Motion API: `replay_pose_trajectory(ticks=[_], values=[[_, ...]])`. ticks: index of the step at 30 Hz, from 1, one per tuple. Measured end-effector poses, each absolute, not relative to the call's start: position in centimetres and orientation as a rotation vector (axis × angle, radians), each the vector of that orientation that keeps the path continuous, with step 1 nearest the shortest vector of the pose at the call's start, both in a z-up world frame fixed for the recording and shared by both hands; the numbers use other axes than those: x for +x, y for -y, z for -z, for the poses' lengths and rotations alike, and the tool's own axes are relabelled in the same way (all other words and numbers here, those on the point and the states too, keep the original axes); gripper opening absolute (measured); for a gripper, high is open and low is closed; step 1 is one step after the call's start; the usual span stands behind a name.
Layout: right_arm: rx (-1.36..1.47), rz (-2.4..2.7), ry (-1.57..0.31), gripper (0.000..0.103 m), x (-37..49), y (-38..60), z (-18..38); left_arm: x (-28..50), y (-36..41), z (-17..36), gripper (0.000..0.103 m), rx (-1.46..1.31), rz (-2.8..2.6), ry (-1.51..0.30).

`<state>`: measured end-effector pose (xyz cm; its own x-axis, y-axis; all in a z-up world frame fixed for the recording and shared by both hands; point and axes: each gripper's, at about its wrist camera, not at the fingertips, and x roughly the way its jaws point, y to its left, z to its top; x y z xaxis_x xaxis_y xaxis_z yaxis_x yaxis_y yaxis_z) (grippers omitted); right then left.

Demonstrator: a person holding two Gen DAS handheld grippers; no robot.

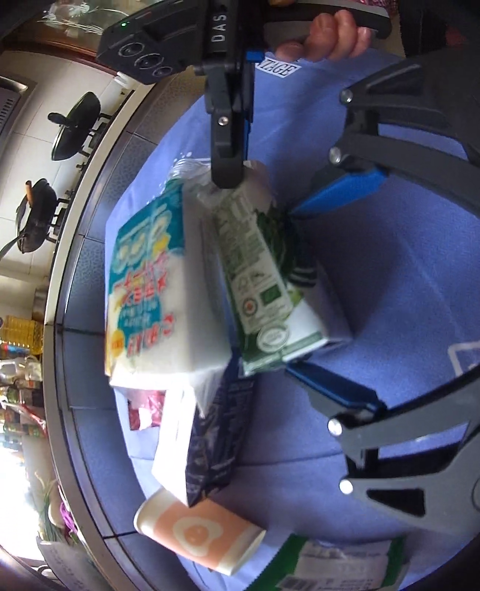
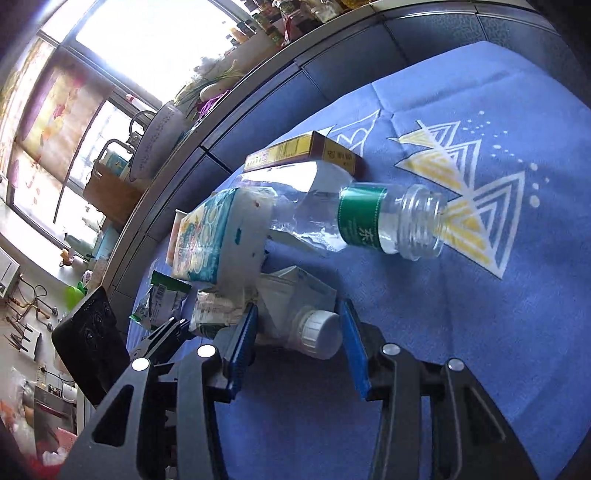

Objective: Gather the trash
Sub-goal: 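Grasp the green-white carton with left gripper while right gripper grasps a clear packet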

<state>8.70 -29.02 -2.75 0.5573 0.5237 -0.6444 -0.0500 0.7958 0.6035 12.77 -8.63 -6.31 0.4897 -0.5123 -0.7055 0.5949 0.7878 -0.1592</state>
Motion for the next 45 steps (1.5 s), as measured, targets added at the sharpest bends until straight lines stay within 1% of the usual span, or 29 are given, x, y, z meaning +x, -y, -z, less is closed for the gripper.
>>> replay_pose_trajectory(ticks=[2,3,5,6,7,8,10,11,12,13,14,15,17,19,22,25,26,28,32,33,34,36,38,39,40,41,42,43,45], values=[[0.548,-0.364,-0.927,0.047,8.1,28.9,2.6,11.7,8.7,6.4,0.067,0.161,0.662,-0.807],[0.541,-0.374,-0.927,0.047,7.7,29.0,2.5,11.2,8.5,6.4,0.06,0.181,0.661,-0.804],[0.51,-0.384,-0.918,0.047,7.0,29.3,2.1,10.3,7.5,6.3,0.041,0.175,0.676,-0.809],[0.484,-0.387,-0.905,0.047,6.6,29.4,1.7,9.8,6.9,6.4,0.027,0.158,0.689,-0.818],[0.446,-0.371,-0.883,0.047,6.3,29.6,1.2,9.5,6.3,6.5,0.016,0.138,0.703,-0.833],[0.393,-0.343,-0.856,0.047,5.9,29.8,0.5,9.3,6.0,6.6,0.014,0.129,0.703,-0.842],[0.297,-0.285,-0.816,0.047,5.7,30.1,-0.2,8.8,5.1,6.7,0.015,0.129,0.664,-0.837],[0.26,-0.255,-0.802,0.047,5.6,30.2,-0.5,8.9,4.9,6.6,0.017,0.132,0.646,-0.834],[0.241,-0.231,-0.792,0.047,5.7,30.6,-0.7,8.9,4.7,6.6,0.028,0.139,0.628,-0.835],[0.24,-0.223,-0.79,0.047,5.8,31.0,-0.7,9.1,4.5,6.4,0.049,0.145,0.618,-0.833],[0.245,-0.224,-0.79,0.047,6.0,31.2,-0.8,9.3,4.6,6.1,0.06,0.147,0.611,-0.824],[0.248,-0.222,-0.786,0.047,6.2,31.2,-0.9,9.4,4.5,5.5,0.074,0.14,0.611,-0.8],[0.265,-0.218,-0.779,0.047,6.4,31.3,-1.0,9.7,4.9,4.5,0.076,0.132,0.645,-0.764],[0.317,-0.236,-0.788,0.047,6.7,31.4,-0.8,9.8,6.0,3.8,0.08,0.189,0.671,-0.731],[0.343,-0.262,-0.8,0.047,7.5,30.7,-1.2,10.4,7.7,3.7,0.081,0.284,0.711,-0.706],[0.295,-0.323,-0.774,0.049,7.8,28.7,-3.0,11.2,8.9,4.0,0.081,0.318,0.779,-0.717],[0.27,-0.357,-0.774,0.051,8.0,27.8,-3.6,11.3,9.4,4.1,0.081,0.333,0.794,-0.714],[0.224,-0.389,-0.793,0.062,8.8,26.2,-4.3,11.4,10.3,4.7,0.081,0.373,0.804,-0.708],[0.295,-0.392,-0.857,0.068,11.5,25.3,-3.7,11.8,11.1,5.9,0.081,0.376,0.794,-0.724],[0.319,-0.381,-0.881,0.07,12.4,25.5,-3.2,11.9,11.2,6.1,0.08,0.372,0.786,-0.733],[0.341,-0.365,-0.908,0.07,13.1,25.6,-2.7,11.9,11.2,6.2,0.074,0.374,0.772,-0.732],[0.421,-0.376,-0.95,0.071,14.2,25.8,-1.7,11.8,11.0,6.1,0.067,0.357,0.748,-0.723],[0.482,-0.435,-0.975,0.071,14.6,25.4,-1.1,11.8,10.6,6.2,0.064,0.333,0.746,-0.729],[0.498,-0.453,-0.995,0.07,14.7,25.0,-0.8,11.6,10.4,6.2,0.062,0.325,0.747,-0.728],[0.507,-0.463,-1.004,0.058,14.6,24.7,-0.6,11.4,10.3,6.2,0.06,0.324,0.746,-0.726],[0.496,-0.46,-0.998,0.05,14.3,24.4,-0.7,11.1,10.2,6.3,0.059,0.327,0.741,-0.722],[0.493,-0.467,-0.986,0.045,13.9,24.3,-1.0,10.7,10.1,6.3,0.057,0.334,0.737,-0.706],[0.506,-0.489,-0.974,0.038,13.6,24.3,-1.2,10.3,10.0,6.3,0.054,0.331,0.743,-0.703],[0.521,-0.506,-0.95,0.032,12.5,24.4,-1.8,9.6,9.6,6.2,0.052,0.309,0.754,-0.711]])
